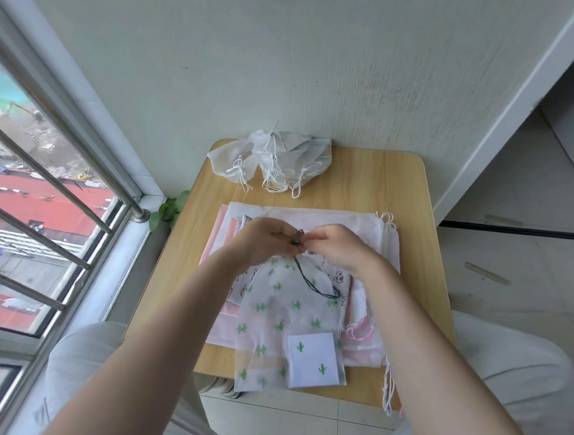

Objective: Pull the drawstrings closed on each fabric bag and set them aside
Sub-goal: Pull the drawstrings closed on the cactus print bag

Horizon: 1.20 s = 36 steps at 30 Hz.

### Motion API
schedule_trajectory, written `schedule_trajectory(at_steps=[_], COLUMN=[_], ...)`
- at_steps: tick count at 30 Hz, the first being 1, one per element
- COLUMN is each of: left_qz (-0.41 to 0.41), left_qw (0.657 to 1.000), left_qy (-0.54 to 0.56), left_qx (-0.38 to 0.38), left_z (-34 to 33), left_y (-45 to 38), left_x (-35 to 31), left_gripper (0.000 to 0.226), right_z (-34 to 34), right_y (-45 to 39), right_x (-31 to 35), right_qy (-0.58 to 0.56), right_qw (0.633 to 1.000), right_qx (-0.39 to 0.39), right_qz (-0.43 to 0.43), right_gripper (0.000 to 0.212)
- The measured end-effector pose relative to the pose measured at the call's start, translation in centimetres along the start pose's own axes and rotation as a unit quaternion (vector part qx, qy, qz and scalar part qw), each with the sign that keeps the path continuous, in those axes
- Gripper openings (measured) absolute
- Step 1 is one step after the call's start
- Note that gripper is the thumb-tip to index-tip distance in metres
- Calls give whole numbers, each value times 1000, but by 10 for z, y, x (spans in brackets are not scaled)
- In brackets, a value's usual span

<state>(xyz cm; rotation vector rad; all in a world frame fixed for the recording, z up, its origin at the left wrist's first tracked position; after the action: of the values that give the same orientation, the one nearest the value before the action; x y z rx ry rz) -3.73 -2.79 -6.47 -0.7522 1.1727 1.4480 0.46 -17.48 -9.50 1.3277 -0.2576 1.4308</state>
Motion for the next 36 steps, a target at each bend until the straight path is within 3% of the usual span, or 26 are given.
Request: schedule_trajectory(at_steps=[5, 12, 20, 24, 26, 29, 36], left_qz=[-48, -67, -19, -3, -4, -5, -4], left_qw=[995, 991, 987, 986, 984, 977, 966], left_qy=[-50, 21, 69, 68, 84, 119, 177], left_qx=[-71, -113, -142, -149, -160, -176, -191], left_z=[7, 3, 5, 7, 6, 1, -8], left_y=[4, 7, 4, 3, 4, 5, 7], left_x=[2, 15, 21, 26, 27, 26, 28], left_gripper=[23, 15, 10, 9, 9, 13, 12], right_z=[-22, -28, -29, -24, -24, -27, -27], right_y=[-8, -7, -10, -9, -8, -9, -9], right_x=[-18, -21, -23, -21, -20, -19, -23], right_qy=[-181, -277, -306, -354, -337, -298, -260], right_qw=[979, 949, 941, 925, 930, 944, 956], right_qx=[75, 140, 124, 124, 127, 127, 113], right_qz=[-54, -57, -67, -66, -68, -57, -73], right_gripper=[20, 32, 9, 13, 21, 9, 17])
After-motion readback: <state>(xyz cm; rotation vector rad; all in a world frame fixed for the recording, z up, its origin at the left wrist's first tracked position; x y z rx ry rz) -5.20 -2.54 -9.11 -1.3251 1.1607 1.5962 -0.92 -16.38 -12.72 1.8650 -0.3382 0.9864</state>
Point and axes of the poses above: each hand's wrist, its own y-axis away from the middle knuckle, its own z-axis out of the back of the hand, x = y × z, the point moved 6 cm from there along -y, towards the middle knuckle, and after that the axes turned 7 degrees about -z, right-handed, at the moved point
